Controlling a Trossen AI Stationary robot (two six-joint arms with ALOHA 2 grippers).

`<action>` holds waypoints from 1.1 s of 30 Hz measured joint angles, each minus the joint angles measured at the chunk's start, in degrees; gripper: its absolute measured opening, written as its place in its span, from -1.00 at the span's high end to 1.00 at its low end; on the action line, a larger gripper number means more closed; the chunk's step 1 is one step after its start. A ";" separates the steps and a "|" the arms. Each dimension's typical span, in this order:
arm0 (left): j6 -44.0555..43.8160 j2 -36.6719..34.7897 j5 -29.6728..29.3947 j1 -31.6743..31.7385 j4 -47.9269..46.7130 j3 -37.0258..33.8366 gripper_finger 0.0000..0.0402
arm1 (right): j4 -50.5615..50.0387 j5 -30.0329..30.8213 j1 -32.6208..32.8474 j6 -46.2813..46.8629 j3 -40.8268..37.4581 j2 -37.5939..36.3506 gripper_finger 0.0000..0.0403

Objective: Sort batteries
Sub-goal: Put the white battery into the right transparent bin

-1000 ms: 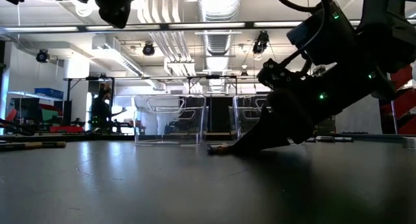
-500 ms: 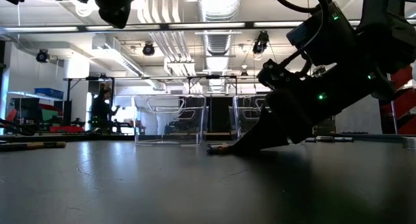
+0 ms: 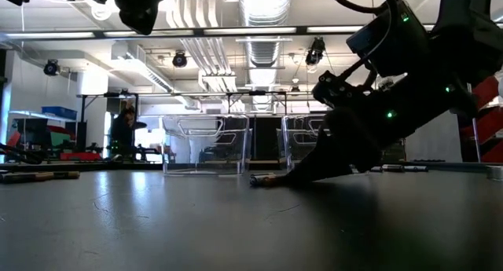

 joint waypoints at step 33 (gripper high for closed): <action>0.28 -0.07 0.07 0.00 -1.92 0.07 0.24 | -75.60 -21.41 -29.50 -27.07 35.80 -20.77 0.00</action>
